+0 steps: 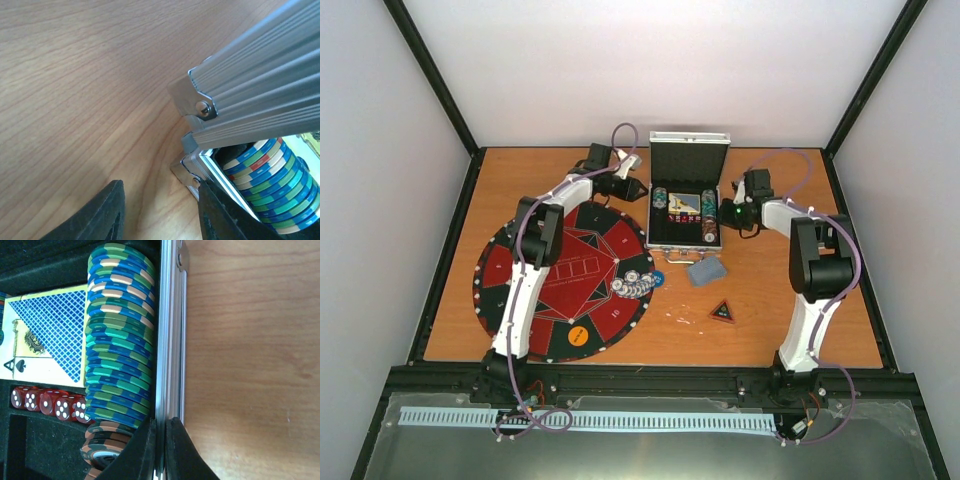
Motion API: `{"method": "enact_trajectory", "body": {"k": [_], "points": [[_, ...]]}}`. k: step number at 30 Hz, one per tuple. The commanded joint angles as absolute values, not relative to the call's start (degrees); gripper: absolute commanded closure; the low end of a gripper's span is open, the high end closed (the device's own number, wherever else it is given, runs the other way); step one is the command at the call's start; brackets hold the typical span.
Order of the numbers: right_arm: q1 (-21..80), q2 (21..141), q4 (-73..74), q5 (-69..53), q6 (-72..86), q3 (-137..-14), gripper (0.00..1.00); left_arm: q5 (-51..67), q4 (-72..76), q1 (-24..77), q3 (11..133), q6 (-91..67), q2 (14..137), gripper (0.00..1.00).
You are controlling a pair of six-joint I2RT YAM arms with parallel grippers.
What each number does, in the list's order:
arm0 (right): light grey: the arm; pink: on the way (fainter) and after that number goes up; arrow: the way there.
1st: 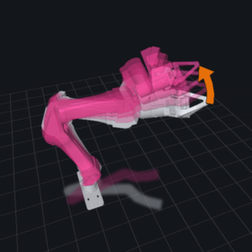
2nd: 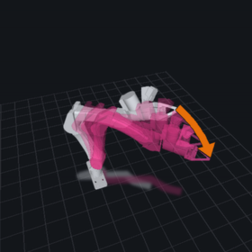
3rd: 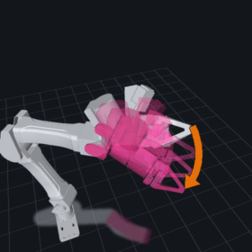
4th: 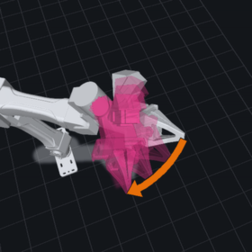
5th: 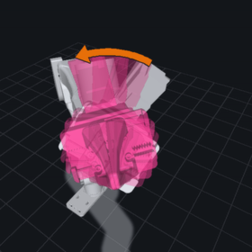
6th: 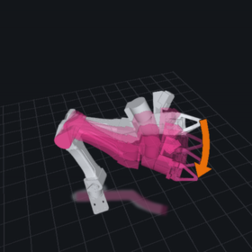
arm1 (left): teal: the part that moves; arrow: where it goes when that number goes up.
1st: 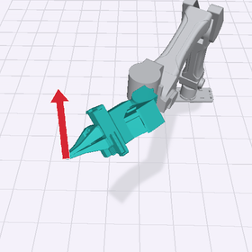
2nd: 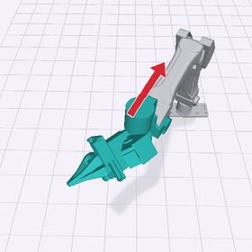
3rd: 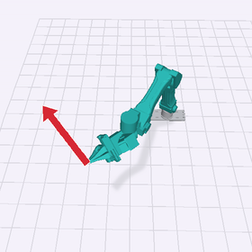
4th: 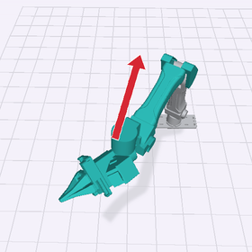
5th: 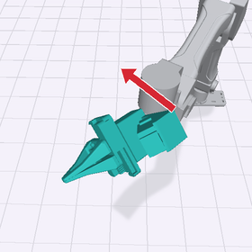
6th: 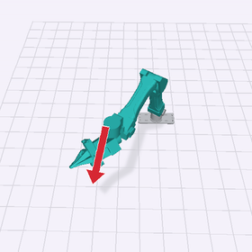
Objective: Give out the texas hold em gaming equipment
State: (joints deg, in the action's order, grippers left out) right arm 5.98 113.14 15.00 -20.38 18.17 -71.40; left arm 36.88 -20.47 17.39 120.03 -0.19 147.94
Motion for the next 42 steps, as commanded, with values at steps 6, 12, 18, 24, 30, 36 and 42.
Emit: {"method": "enact_trajectory", "body": {"k": [6,12,18,24,30,36,42], "points": [[4.18,110.40,18.90,-15.82,23.29,-67.74,0.97,38.84,-18.60,21.42,124.02,2.23,151.97,0.57],[0.99,106.05,14.13,-14.19,28.38,-61.29,0.97,38.64,-20.51,21.53,128.88,2.43,153.40,0.50],[-0.63,101.73,11.03,-12.09,32.10,-55.46,0.97,38.36,-23.83,21.53,134.11,4.43,152.82,0.40],[-2.19,96.40,6.06,-10.42,39.67,-48.41,0.97,39.01,-28.22,21.47,136.72,6.59,151.50,0.36],[-1.45,96.99,-0.79,-12.04,47.88,-45.13,0.97,40.78,-35.47,21.12,138.67,12.16,149.03,0.25],[4.15,98.37,-2.93,-8.21,51.64,-46.81,0.97,40.89,-38.64,19.48,133.43,17.98,143.02,0.24],[7.06,101.07,-4.51,-8.68,52.79,-49.14,0.97,40.29,-36.19,17.88,121.48,22.56,132.95,0.23]]}}
